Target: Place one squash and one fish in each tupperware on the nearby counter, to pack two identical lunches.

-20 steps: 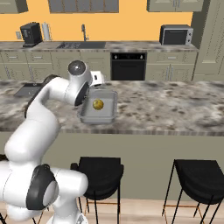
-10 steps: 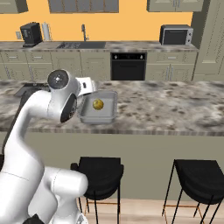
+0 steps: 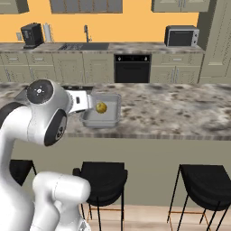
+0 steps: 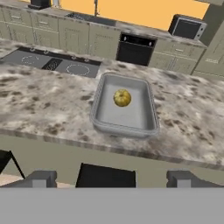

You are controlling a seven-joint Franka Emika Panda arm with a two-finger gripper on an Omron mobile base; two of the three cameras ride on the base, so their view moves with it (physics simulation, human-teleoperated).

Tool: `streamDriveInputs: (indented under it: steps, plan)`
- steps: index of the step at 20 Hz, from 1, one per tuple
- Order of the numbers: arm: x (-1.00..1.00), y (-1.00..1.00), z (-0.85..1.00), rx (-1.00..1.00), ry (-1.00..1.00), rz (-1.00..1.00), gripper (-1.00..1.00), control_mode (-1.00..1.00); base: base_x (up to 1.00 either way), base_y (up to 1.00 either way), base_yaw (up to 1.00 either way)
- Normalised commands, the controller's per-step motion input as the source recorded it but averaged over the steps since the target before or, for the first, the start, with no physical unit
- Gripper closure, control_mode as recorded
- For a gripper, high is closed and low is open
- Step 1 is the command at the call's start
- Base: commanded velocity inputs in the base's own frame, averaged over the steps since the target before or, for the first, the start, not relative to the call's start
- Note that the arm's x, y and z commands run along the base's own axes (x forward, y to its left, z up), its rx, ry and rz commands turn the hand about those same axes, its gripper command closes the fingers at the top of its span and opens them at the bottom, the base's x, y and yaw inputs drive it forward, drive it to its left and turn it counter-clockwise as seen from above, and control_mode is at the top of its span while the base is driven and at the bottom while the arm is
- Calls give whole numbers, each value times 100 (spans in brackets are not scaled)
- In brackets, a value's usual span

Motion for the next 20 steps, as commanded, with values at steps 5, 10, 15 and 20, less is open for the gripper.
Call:
streamDriveInputs:
  steps: [5, 10, 15, 20]
  plan:
    - [-4, -12, 0, -2, 0, -2, -100, 100, -16, -47, -10]
    - [0, 0, 0, 0, 0, 0, -100, 100, -96, -75, -34]
    - [0, 0, 0, 0, 0, 0, -100, 100, -71, -37, -53]
    - [0, 0, 0, 0, 0, 0, -100, 100, -25, -4, -62]
